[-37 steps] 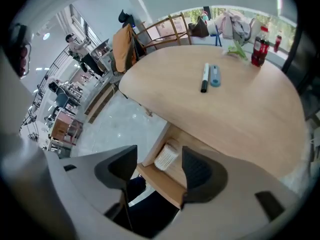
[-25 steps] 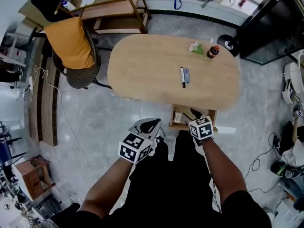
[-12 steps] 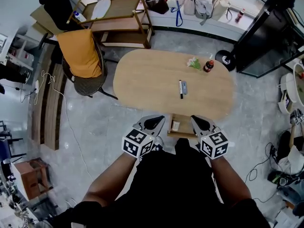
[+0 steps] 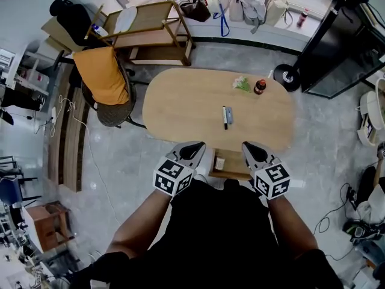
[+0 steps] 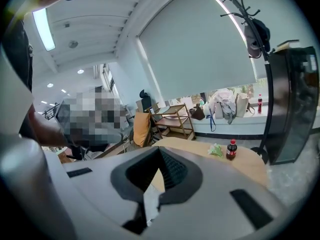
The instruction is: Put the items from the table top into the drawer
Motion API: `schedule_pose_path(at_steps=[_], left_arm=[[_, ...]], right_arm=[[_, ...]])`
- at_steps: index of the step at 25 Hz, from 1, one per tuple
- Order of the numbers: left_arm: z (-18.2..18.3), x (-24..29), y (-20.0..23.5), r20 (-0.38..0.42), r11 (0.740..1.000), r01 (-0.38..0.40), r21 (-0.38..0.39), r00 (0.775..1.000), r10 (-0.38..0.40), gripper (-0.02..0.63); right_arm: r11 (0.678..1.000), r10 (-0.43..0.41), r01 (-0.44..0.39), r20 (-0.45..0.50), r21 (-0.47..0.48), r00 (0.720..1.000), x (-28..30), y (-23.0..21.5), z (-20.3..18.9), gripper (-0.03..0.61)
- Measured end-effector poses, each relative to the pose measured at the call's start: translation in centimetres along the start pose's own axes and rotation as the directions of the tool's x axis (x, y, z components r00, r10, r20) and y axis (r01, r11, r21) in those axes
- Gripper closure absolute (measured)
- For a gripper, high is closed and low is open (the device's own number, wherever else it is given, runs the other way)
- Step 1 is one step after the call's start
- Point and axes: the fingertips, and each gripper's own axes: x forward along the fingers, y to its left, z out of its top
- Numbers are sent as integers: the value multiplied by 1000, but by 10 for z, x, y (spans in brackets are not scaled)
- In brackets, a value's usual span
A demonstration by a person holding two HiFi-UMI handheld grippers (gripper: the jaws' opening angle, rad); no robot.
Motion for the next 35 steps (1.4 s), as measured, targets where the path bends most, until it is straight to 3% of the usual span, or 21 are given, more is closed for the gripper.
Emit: schedule_pose_path(at_steps=[9,16,20,25,27,32,35], left_arm=[[5,24,10,-40,1000,-18,-9,999,18,612],[-9,37,52,-111,998,51,22,993,-49,612],[-16,45,87,-148,995,101,27,984,-96,612],[-28,59,125,-192,987,162,18,969,-155,612],[-36,64,138,-209,983,182,15,962,-175,612],[-62,75,171,-256,979,205,0,946,-198,612],[-78,79,189,-289,977,213,-8,935,-207,612]], right_arm=[[999,-43,43,-111,-5,993,35,-45,-32,575],[990,-138,140,-234,-5,963,99,-59,-70,574],[976,-199,216,-335,13,921,147,-74,-114,571],[958,-238,286,-480,29,845,208,-98,-188,560],[948,-262,318,-518,21,814,227,-108,-211,506],[926,-308,378,-569,6,763,268,-132,-245,502],[912,-328,409,-618,-12,714,282,-145,-262,500]])
